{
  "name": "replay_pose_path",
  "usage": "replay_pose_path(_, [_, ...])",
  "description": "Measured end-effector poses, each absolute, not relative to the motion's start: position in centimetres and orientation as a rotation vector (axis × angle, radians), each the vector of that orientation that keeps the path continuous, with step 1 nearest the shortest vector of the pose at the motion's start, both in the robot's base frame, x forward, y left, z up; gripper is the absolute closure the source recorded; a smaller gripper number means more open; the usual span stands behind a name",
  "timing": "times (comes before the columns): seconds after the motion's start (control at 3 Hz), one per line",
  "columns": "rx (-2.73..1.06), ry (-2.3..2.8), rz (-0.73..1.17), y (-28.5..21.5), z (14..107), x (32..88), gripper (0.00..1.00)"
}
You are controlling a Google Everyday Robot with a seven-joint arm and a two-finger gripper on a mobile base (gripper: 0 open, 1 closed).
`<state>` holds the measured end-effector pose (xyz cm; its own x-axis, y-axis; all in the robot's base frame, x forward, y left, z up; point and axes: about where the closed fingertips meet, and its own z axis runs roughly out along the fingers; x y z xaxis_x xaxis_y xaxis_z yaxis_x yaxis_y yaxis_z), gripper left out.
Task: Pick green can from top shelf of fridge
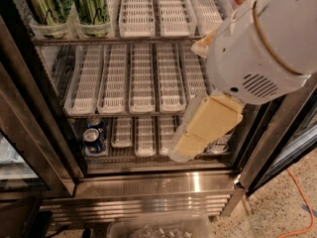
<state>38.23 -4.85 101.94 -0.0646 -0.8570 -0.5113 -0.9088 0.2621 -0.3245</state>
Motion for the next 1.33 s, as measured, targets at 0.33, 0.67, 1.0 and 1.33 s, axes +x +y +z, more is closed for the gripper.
replay_pose_path(0.33, [-1.595, 1.917, 0.108, -4.9, 101.9, 38.2, 0.0])
replay_pose_path(0.67, [-1.595, 1.917, 0.108, -4.9, 101.9, 38.2, 0.0])
replay_pose_path(1.0, [-1.595, 1.917, 0.108, -4.9, 101.9, 38.2, 0.0])
replay_pose_path(1.33, [-1.578, 1.869, 0.141, -2.4, 100.8, 39.1, 0.0])
